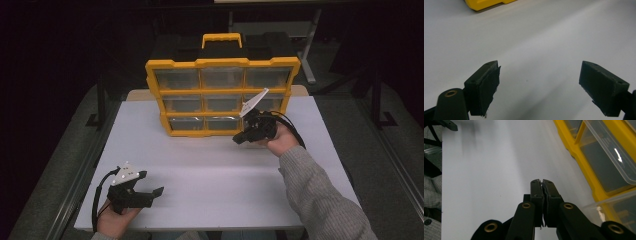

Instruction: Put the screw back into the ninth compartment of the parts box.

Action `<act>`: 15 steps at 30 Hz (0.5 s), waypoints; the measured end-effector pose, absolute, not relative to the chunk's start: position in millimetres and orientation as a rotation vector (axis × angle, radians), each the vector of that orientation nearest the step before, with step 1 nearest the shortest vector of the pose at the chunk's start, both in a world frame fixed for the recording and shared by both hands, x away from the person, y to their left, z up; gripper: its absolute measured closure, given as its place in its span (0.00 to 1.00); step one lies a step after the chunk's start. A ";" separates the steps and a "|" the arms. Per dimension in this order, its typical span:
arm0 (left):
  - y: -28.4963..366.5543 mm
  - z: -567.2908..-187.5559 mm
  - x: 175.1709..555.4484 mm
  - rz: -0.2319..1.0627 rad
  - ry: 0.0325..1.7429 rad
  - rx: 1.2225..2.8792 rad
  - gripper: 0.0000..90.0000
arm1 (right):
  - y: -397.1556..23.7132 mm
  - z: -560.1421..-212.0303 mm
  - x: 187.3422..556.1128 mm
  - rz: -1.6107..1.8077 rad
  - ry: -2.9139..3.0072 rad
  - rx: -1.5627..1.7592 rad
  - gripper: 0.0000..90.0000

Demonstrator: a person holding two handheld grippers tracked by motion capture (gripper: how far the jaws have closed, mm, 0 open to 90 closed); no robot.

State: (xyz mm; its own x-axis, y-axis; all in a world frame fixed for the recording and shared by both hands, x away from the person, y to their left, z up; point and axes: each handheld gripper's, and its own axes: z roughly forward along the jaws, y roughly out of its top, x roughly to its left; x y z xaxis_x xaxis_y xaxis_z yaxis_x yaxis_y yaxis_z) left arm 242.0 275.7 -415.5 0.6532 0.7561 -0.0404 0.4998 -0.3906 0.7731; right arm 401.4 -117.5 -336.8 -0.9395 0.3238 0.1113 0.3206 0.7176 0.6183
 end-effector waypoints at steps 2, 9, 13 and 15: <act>275.6 -415.6 242.0 0.409 0.973 2.072 0.18 | -118.7 -336.1 401.8 1.043 2.909 0.551 0.96; 275.7 -415.4 242.0 0.411 0.971 2.073 0.18 | -125.9 -333.1 405.6 1.035 2.892 0.572 0.96; 275.4 -415.1 241.7 0.411 0.973 2.067 0.18 | -129.8 -331.5 406.7 1.029 2.888 0.611 0.96; 276.0 -414.7 241.8 0.414 0.967 2.079 0.18 | -131.7 -331.9 407.9 1.031 2.885 0.613 0.96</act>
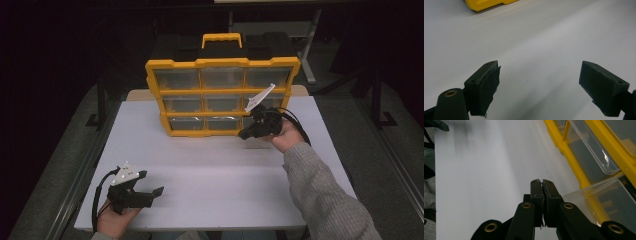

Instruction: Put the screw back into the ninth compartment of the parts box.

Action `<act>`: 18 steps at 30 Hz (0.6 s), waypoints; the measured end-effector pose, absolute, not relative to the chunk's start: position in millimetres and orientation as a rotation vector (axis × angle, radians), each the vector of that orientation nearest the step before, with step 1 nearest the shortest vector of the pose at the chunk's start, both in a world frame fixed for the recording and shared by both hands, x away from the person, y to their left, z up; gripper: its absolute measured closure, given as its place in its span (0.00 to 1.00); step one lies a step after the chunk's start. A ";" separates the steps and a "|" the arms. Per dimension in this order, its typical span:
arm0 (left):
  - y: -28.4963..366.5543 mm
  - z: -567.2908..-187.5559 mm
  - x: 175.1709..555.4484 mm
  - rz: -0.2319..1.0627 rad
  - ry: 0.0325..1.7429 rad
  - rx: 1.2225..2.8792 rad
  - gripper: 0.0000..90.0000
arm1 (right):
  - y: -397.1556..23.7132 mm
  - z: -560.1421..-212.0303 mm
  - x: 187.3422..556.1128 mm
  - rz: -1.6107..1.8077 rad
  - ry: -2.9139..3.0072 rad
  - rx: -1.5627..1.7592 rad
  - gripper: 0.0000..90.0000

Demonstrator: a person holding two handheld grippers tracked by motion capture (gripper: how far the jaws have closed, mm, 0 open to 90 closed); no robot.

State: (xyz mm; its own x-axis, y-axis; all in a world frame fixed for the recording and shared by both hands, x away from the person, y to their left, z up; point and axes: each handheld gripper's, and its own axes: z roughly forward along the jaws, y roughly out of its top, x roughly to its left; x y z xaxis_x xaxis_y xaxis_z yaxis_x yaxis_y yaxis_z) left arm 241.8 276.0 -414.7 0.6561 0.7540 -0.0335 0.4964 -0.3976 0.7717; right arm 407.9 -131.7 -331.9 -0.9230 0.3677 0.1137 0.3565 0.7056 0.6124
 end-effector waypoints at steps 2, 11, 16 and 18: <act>275.9 -414.8 241.8 0.414 0.967 2.078 0.18 | -133.3 -332.6 409.0 1.029 2.881 0.617 0.96; 275.0 -415.4 241.7 0.413 0.971 2.064 0.18 | -144.0 -333.4 414.9 1.027 2.860 0.676 0.96; 275.7 -414.9 241.8 0.415 0.967 2.076 0.18 | -149.3 -335.1 419.0 1.023 2.850 0.699 0.96; 275.4 -414.9 241.7 0.416 0.969 2.069 0.18 | -151.5 -335.9 420.7 1.022 2.844 0.717 0.96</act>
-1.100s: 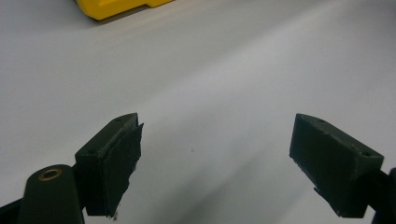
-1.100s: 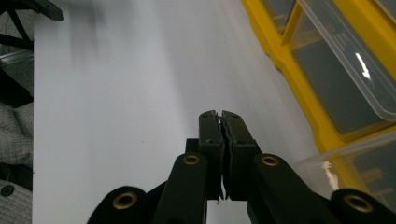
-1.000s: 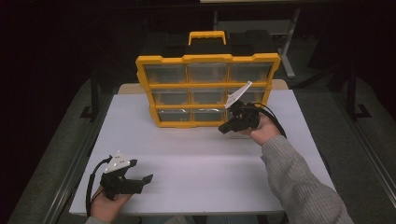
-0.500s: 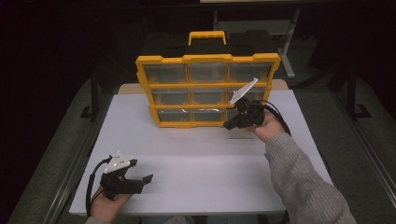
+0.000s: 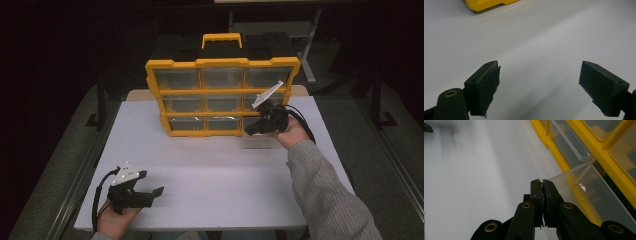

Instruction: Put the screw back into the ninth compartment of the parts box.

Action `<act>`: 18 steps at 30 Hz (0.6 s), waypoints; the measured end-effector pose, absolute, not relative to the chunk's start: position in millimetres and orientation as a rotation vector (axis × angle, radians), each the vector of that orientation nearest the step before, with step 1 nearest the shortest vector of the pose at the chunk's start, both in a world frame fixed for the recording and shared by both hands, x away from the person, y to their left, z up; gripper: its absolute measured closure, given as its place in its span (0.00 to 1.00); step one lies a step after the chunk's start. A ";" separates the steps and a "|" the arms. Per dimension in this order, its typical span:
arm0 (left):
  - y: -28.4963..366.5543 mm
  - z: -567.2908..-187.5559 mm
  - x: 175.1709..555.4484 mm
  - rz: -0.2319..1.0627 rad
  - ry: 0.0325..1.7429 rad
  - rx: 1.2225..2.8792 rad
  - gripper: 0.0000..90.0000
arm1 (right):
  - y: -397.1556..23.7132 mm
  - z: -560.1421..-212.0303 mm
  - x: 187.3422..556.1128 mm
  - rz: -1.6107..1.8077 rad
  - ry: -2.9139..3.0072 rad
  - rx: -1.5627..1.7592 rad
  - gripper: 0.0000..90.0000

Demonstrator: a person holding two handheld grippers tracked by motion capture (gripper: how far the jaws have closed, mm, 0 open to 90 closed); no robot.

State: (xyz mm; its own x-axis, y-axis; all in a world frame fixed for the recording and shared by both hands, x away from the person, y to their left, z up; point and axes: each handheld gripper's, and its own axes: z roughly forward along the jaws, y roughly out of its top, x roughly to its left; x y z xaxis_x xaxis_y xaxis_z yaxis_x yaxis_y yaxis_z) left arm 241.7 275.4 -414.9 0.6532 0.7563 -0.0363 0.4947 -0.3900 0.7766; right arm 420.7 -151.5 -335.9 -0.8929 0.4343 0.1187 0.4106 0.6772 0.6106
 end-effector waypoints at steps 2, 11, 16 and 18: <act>275.6 -414.5 242.0 0.422 0.964 2.071 0.18 | -154.3 -336.5 422.7 1.025 2.837 0.728 0.96; 274.9 -414.7 241.8 0.421 0.966 2.066 0.18 | -161.6 -340.6 428.8 1.019 2.813 0.778 0.96; 275.1 -414.6 241.8 0.422 0.964 2.068 0.18 | -160.9 -343.4 430.1 0.996 2.807 0.785 0.96; 274.9 -414.5 241.7 0.421 0.964 2.067 0.18 | -160.0 -344.0 430.4 0.991 2.804 0.789 0.96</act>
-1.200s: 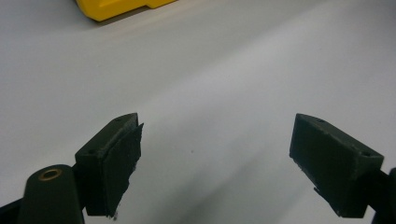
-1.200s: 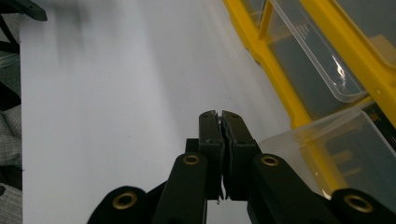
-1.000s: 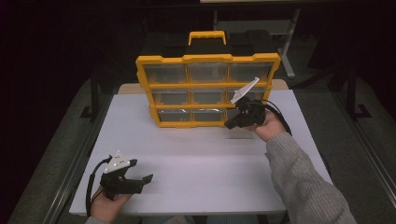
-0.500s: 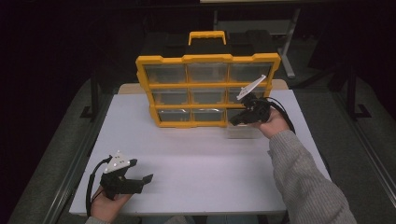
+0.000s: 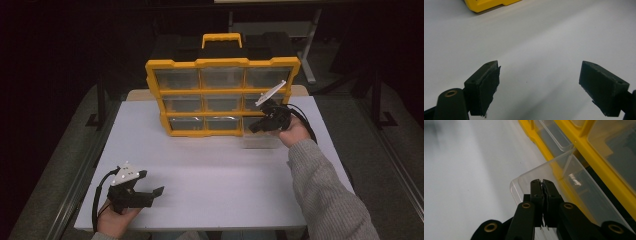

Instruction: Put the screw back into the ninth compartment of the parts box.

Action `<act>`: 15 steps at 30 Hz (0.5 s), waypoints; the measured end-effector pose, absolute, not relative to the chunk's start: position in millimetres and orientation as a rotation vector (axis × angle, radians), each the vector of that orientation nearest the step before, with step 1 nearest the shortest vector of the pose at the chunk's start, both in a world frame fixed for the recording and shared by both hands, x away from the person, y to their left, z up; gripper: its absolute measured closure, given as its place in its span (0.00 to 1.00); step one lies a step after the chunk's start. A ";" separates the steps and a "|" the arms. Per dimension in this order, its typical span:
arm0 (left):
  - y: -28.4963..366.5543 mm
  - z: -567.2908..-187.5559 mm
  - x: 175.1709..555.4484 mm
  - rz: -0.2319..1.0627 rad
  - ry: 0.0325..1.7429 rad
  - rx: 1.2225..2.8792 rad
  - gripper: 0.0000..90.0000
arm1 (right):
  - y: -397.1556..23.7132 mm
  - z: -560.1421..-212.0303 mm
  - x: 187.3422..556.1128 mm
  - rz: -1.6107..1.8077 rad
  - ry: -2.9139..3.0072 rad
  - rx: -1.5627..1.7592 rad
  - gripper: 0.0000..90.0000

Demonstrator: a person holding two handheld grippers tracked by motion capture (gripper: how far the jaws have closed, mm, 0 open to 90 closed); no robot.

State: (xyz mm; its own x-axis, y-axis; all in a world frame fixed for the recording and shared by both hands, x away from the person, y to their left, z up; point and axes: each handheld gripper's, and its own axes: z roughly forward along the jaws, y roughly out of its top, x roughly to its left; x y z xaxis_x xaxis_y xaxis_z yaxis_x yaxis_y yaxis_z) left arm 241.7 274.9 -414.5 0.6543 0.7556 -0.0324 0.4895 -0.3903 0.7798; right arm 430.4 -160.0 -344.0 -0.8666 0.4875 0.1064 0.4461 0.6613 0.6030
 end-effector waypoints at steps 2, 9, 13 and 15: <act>275.2 -414.4 241.6 0.421 0.963 2.069 0.18 | -159.3 -344.8 430.7 0.981 2.807 0.793 0.96; 275.5 -413.9 241.2 0.420 0.963 2.067 0.18 | -159.9 -346.4 431.3 0.980 2.785 0.801 0.90; 275.4 -413.9 241.2 0.420 0.964 2.066 0.18 | -160.9 -344.8 429.4 0.988 2.778 0.807 0.88; 275.5 -413.9 241.2 0.420 0.963 2.067 0.18 | -162.3 -342.6 427.4 0.995 2.767 0.821 0.86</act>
